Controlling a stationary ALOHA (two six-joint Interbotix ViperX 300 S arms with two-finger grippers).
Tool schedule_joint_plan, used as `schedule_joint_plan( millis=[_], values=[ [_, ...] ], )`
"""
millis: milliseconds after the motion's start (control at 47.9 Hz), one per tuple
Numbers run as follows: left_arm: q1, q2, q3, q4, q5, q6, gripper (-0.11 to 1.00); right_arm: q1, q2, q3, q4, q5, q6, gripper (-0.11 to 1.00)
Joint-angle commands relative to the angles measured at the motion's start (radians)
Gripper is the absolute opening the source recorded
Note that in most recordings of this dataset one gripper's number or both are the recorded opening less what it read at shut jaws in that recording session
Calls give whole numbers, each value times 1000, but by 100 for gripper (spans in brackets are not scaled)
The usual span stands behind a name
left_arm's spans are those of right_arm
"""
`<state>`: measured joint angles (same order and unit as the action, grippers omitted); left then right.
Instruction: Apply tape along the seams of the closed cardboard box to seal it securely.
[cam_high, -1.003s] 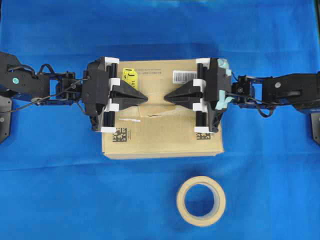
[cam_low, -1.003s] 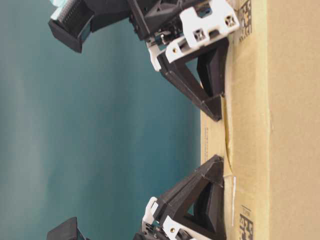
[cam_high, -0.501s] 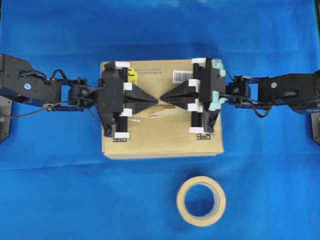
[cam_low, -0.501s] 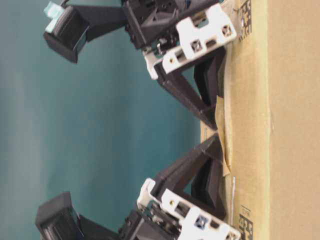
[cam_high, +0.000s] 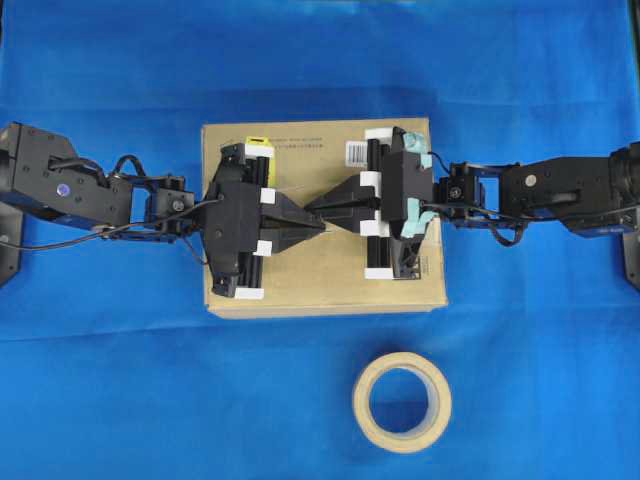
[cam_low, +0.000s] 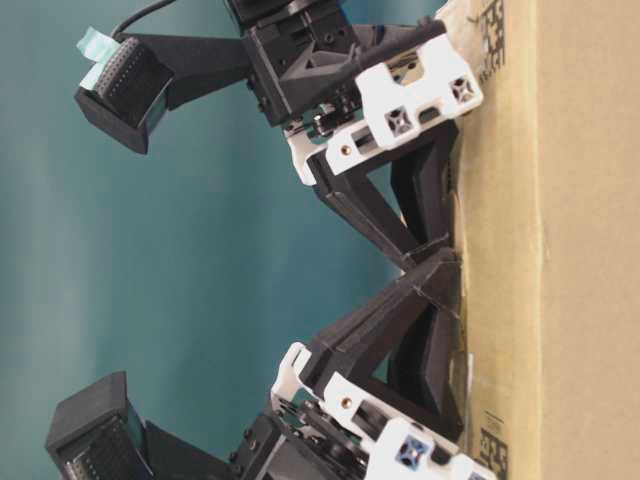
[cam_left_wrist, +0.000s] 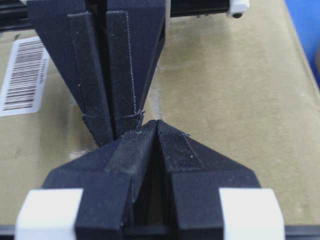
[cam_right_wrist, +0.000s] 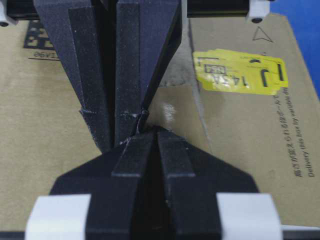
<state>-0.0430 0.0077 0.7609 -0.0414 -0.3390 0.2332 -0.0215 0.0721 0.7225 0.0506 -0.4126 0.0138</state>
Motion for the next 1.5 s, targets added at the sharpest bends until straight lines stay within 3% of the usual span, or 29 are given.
schedule_joint_plan(
  millis=[0,209,585,856,1191,1337,1483],
  values=[
    [-18,-5,-6,3,-5,-3,0,18,-9,-20,-3,-3,3,-1],
    [-2,-8,49,2,-5,-18,0,23,-11,18,14,-3,5,-1],
    [-9,-61,161,-2,-5,-86,0,31,-81,161,98,-8,5,-1],
    [-18,-72,147,-2,-5,-100,0,32,-120,172,104,-9,-3,-1],
    [-31,-213,18,-2,173,-109,0,34,-359,144,89,121,-44,-1],
    [-28,-291,41,0,202,-101,0,32,-479,170,89,189,-52,-1],
    [-8,-393,129,0,202,-101,0,28,-603,232,94,244,-52,-1]
  ],
)
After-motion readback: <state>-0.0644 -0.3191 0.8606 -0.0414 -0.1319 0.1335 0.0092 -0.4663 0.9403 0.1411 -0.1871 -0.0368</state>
